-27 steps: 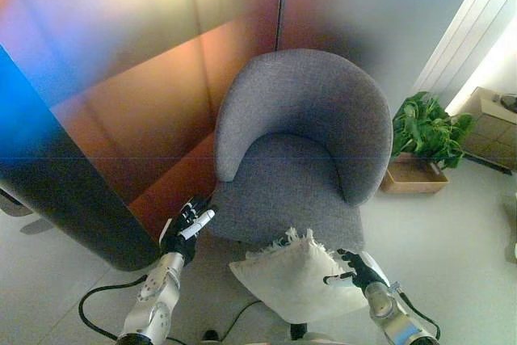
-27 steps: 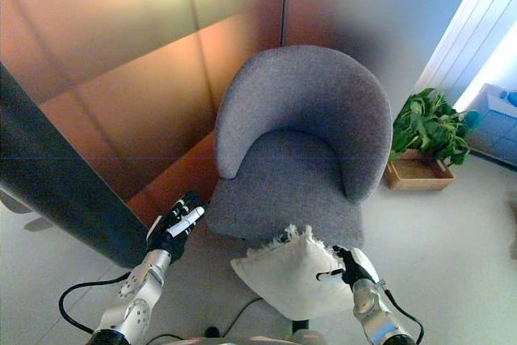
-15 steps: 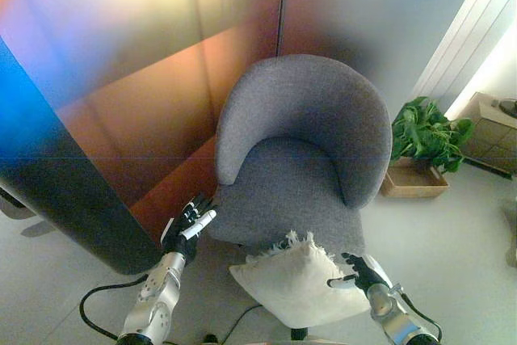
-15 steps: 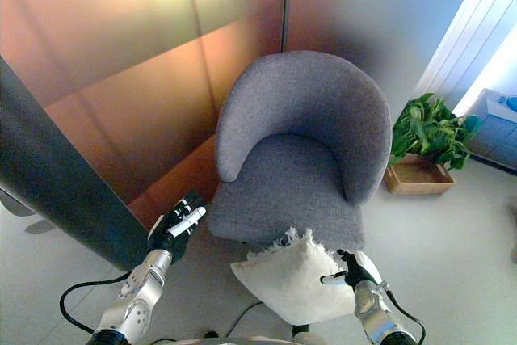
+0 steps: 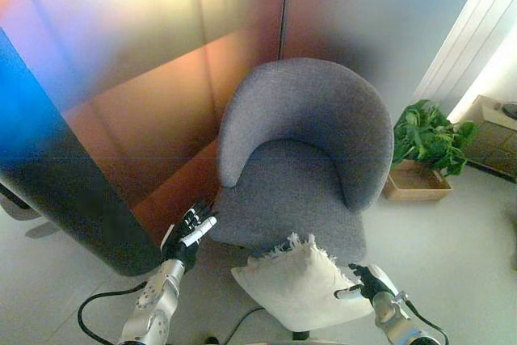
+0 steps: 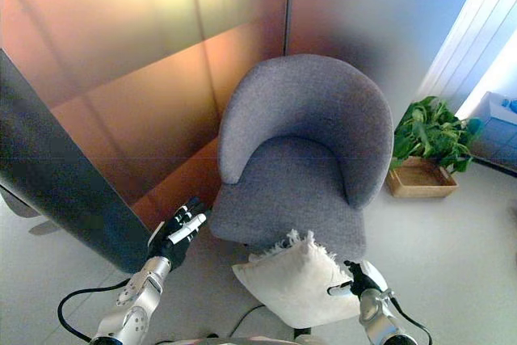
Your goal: Pick up the pillow and put it on the sofa.
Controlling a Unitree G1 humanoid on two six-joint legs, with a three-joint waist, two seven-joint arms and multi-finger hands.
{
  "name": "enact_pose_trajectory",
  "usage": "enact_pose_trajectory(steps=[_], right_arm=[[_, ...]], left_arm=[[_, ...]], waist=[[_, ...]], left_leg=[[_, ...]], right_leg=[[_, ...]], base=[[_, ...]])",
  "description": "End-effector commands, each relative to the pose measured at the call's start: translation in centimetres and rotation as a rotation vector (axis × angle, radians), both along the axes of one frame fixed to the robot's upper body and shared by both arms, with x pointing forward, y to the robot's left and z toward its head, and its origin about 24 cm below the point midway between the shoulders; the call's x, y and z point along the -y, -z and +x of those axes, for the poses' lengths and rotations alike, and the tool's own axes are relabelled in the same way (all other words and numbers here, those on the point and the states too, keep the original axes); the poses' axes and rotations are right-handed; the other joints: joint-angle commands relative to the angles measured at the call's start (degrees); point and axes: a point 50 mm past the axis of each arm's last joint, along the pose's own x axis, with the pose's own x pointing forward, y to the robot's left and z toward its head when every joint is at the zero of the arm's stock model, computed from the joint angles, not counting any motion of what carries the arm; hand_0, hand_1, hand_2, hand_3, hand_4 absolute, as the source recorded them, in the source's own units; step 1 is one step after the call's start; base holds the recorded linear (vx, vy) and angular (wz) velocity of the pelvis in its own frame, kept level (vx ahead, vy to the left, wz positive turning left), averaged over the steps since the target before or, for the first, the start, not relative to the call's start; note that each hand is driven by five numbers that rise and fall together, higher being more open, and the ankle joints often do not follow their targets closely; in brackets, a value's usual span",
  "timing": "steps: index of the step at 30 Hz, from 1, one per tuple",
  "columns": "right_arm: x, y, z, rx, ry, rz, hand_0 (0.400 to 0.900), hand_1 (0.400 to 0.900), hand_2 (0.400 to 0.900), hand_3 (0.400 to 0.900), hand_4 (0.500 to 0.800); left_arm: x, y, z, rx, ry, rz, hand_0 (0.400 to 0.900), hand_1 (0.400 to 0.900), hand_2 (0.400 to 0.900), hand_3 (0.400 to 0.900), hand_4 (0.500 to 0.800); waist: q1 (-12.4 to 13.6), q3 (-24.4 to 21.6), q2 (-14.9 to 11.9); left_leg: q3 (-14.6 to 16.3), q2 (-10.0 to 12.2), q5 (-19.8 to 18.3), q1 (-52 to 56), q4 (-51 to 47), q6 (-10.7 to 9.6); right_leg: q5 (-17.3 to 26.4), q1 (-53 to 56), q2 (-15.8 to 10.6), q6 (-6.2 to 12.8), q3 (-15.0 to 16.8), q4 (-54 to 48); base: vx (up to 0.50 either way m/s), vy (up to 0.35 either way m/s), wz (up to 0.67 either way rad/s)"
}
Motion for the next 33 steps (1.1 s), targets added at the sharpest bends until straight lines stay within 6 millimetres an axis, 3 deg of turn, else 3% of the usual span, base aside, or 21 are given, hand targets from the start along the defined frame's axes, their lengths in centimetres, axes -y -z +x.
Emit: enact_pose_trajectory(steps=[1,13,23,33], right_arm=[[1.8,-2.9,5.1,0.133,-0.019,-0.111,0.900,0.900,0.900,0.900,0.800],[2.6,-5.4,9.6,0.223,0.029,-0.153,0.900,0.900,0.900,0.900,0.800],[1.9,-11.3,16.1,0.378,-0.005,-0.222,0.900,0.900,0.900,0.900,0.800],[3.4,-14.0,17.9,0.386,0.013,-0.264,0.900,0.900,0.900,0.900,0.800]], left_arm=[[0.2,-5.5,4.6,0.276,0.068,0.042,0.900,0.900,0.900,0.900,0.800],[2.0,-9.5,7.8,0.413,0.132,0.065,0.900,0.900,0.900,0.900,0.800],[2.5,-13.0,10.4,0.567,0.109,0.076,0.900,0.900,0.900,0.900,0.800],[2.8,-16.1,11.5,0.700,0.108,0.074,0.900,0.900,0.900,0.900,0.800]], waist=[[2.3,3.3,0.4],[4.7,10.1,0.7],[4.5,17.5,1.9],[4.5,21.9,1.9]], left_leg=[[-3.0,0.8,-1.0,-1.1,0.8,-0.1],[-4.7,0.9,-0.3,-5.9,3.0,-0.3],[-5.2,0.5,0.0,-12.6,6.7,-0.2],[-5.1,-0.2,0.0,-16.5,8.6,-0.4]], right_leg=[[-3.7,5.5,-4.7,6.67,0.5,1.2],[-3.3,1.3,-5.3,6.92,0.6,3.4],[-2.4,-3.8,-4.4,6.24,2.2,4.0],[-0.7,-6.5,-3.9,5.87,2.7,2.5]], base=[[-0.03,-0.032,0.08],[-0.06,-0.038,0.08],[-0.14,-0.030,-0.08],[-0.08,-0.013,-0.04]])
